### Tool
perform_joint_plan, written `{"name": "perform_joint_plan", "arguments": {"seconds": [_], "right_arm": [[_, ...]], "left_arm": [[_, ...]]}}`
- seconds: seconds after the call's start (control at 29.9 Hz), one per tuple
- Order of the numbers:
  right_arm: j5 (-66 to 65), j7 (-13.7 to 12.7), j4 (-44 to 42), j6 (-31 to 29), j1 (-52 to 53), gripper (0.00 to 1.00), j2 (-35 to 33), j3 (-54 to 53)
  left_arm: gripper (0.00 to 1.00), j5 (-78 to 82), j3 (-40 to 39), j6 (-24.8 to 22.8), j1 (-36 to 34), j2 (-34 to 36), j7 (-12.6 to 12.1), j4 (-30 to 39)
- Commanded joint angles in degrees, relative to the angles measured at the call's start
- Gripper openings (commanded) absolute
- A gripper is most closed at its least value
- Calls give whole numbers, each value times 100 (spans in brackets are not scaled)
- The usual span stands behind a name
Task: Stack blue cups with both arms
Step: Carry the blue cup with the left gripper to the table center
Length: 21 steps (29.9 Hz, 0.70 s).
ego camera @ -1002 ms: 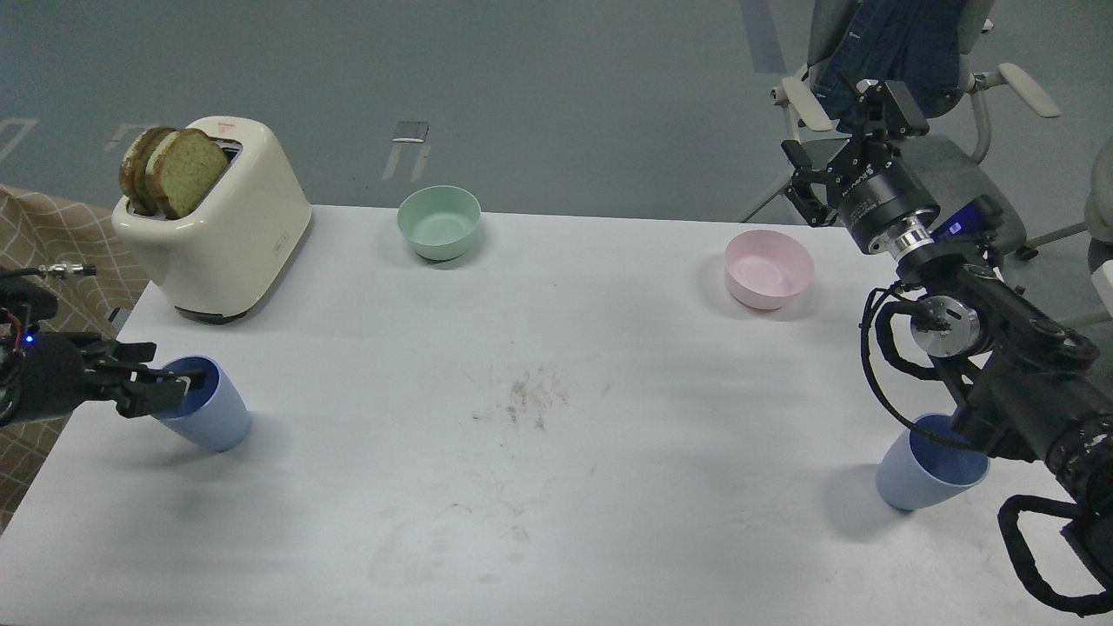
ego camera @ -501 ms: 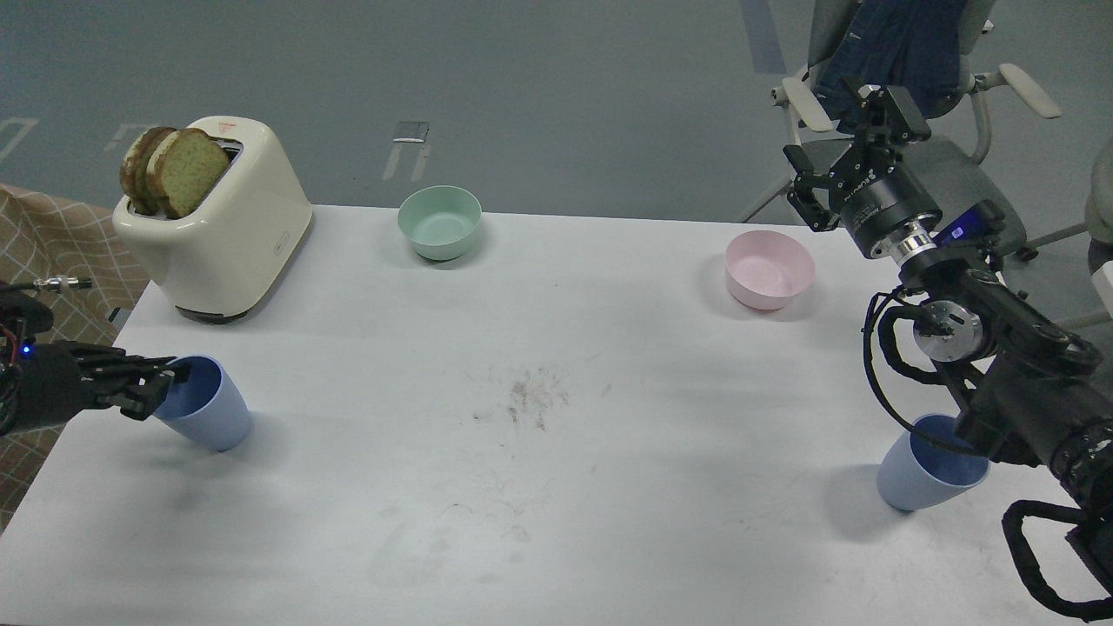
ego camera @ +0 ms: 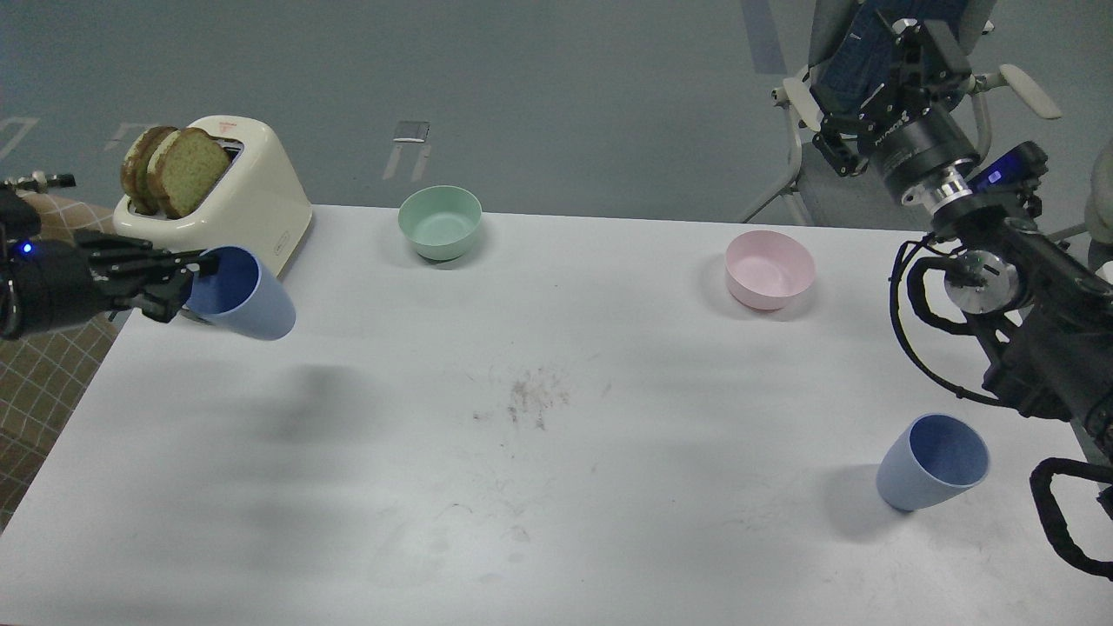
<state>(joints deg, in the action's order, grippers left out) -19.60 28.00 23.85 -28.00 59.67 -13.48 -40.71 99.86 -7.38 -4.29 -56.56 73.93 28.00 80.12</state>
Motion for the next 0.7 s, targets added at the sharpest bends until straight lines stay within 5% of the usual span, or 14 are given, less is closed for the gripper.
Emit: {"name": "perform_joint_plan", "arguments": {"seconds": [0.0,0.3,0.43,0.67], "right_arm": [[0,0,-20,0,641,100,12,186],[0,0,-91,0,1661,100,284,1083],[0,0,-91,0,1740,100,363,1144],[-9,0,-91,0,1750,100,434,1153]], "left_arm": [[0,8,8,-739,-812,-756,0,408],[0,508,52,-1610,-1314,-3164,0,101],[0,955,96,-1890,-1358,-4428,0,-644],[0,1579,122,-2348,-1367,-5388,0,-1437]]}}
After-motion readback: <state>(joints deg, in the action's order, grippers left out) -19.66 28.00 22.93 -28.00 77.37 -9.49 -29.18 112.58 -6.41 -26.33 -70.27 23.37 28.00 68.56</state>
